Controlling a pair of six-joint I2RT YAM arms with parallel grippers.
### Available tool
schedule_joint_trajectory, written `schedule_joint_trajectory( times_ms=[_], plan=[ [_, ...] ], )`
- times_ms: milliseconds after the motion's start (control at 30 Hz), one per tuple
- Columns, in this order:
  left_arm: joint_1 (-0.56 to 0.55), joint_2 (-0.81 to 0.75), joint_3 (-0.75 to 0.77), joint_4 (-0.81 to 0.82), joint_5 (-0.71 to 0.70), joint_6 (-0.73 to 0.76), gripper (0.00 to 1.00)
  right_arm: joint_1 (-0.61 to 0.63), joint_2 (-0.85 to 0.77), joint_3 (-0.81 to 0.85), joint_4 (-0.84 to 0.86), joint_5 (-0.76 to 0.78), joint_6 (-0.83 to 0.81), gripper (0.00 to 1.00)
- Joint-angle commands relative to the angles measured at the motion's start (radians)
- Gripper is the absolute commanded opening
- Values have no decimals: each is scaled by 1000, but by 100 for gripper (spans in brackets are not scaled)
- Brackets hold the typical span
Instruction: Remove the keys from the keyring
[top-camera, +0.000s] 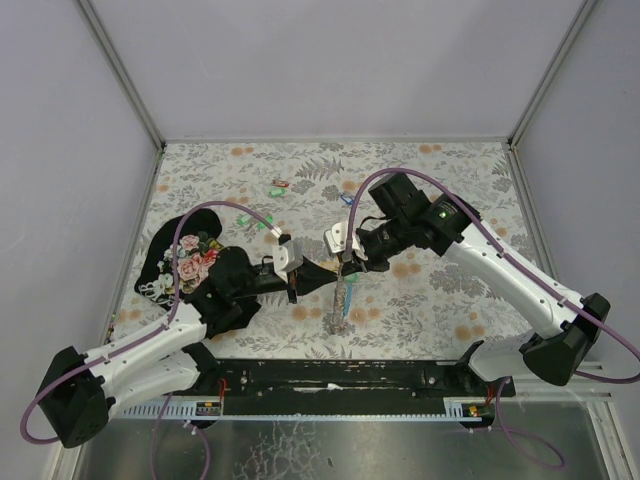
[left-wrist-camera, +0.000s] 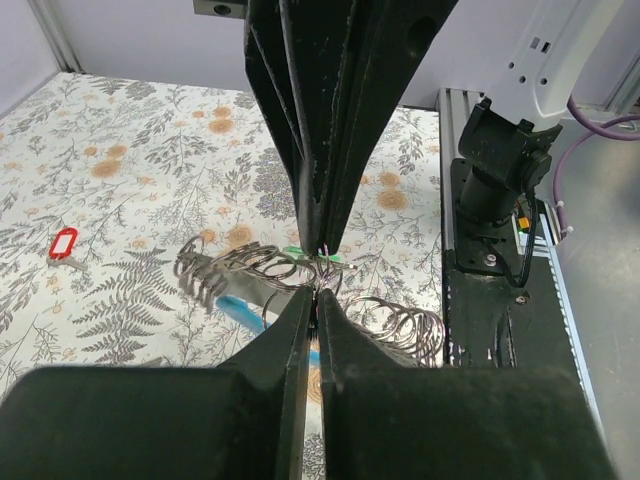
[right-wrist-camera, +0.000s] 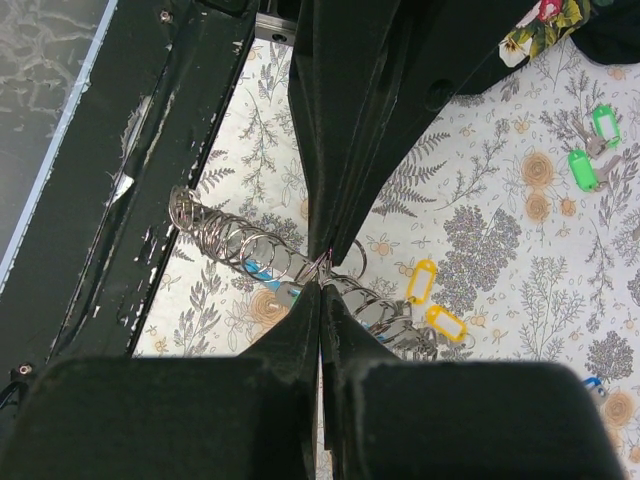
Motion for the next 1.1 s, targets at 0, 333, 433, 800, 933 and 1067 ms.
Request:
schedule_joint_trajectory(
  times_ms=[0, 333, 433, 800, 933, 1067],
  plan=[
    [-4, -42, -16, 95, -44, -23, 0, 0, -30, 1, 33, -42, 8, 0],
    [-4, -142, -118, 243, -197, -99, 0, 0, -51, -32, 45, -58, 19, 0],
    [-4, -138, -147, 333, -215, -146, 0, -1, -51, -66, 66, -93, 23, 0],
    [-5, -105, -235, 585, -294, -302, 0, -1, -36, -160, 190, -154, 76, 0],
    [-7, -93, -232, 574, -270, -295, 0, 0, -35, -137, 182, -129, 80, 0],
    [-6, -89, -232, 537, -268, -270, 0, -3, -45, -124, 166, -79, 77, 0]
  ],
)
